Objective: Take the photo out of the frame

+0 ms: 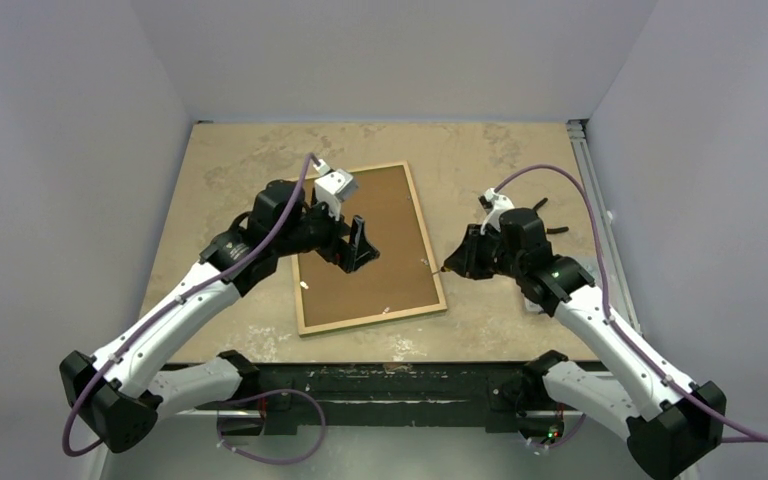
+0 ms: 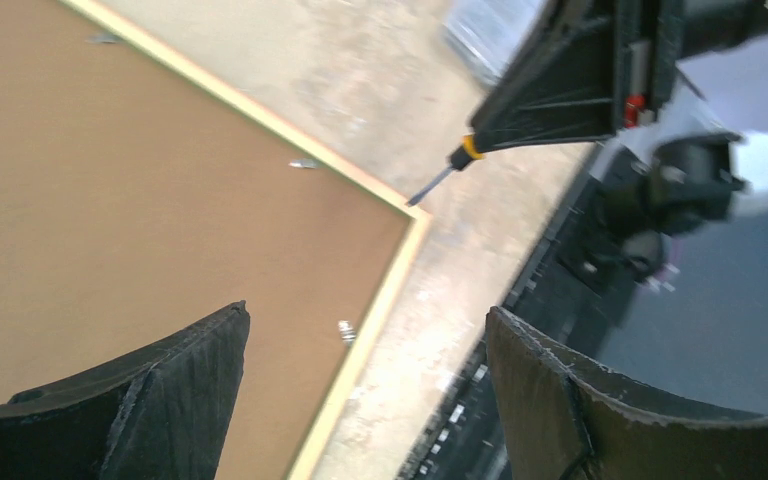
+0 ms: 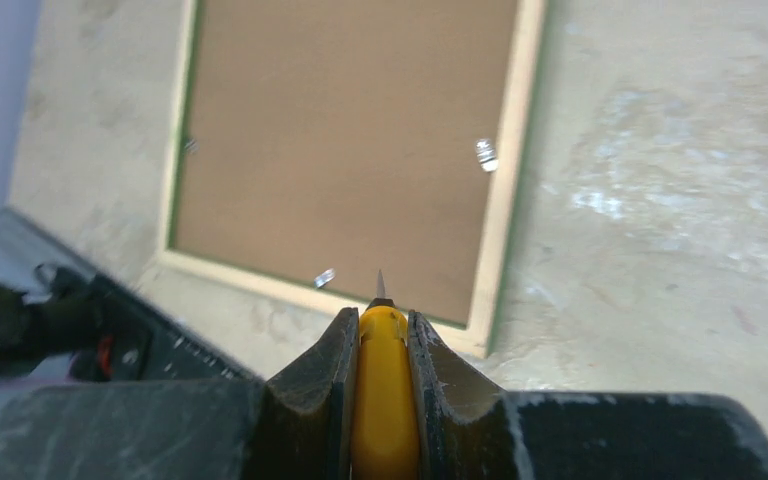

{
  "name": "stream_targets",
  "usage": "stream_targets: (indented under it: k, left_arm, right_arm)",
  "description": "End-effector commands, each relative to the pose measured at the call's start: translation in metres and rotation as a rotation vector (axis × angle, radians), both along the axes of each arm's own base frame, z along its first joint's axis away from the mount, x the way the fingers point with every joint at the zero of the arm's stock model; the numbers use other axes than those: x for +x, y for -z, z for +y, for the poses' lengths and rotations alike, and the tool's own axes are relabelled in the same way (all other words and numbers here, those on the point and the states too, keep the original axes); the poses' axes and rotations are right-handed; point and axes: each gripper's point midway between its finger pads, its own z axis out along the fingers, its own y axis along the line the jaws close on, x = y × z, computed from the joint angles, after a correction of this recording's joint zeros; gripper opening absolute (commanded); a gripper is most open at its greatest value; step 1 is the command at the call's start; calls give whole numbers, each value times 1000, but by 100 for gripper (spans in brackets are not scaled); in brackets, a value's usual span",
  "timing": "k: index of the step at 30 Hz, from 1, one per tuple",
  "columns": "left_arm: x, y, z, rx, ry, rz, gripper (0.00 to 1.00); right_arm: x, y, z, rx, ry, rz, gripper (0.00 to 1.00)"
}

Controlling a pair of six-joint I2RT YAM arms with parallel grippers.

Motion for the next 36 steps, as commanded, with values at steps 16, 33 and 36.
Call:
stream_targets:
  k: [16, 33, 36]
  left_arm:
    - [43, -78, 34, 44, -279, -161, 85]
    - [51, -53, 57, 102, -355, -233, 87]
    - [51, -50, 52, 96, -341, -215, 87]
  right_arm:
    - [77, -3, 18, -282, 175, -79, 0]
    - [99, 23, 26, -444, 168, -33, 0]
    - [101, 23, 22, -472, 182, -38, 0]
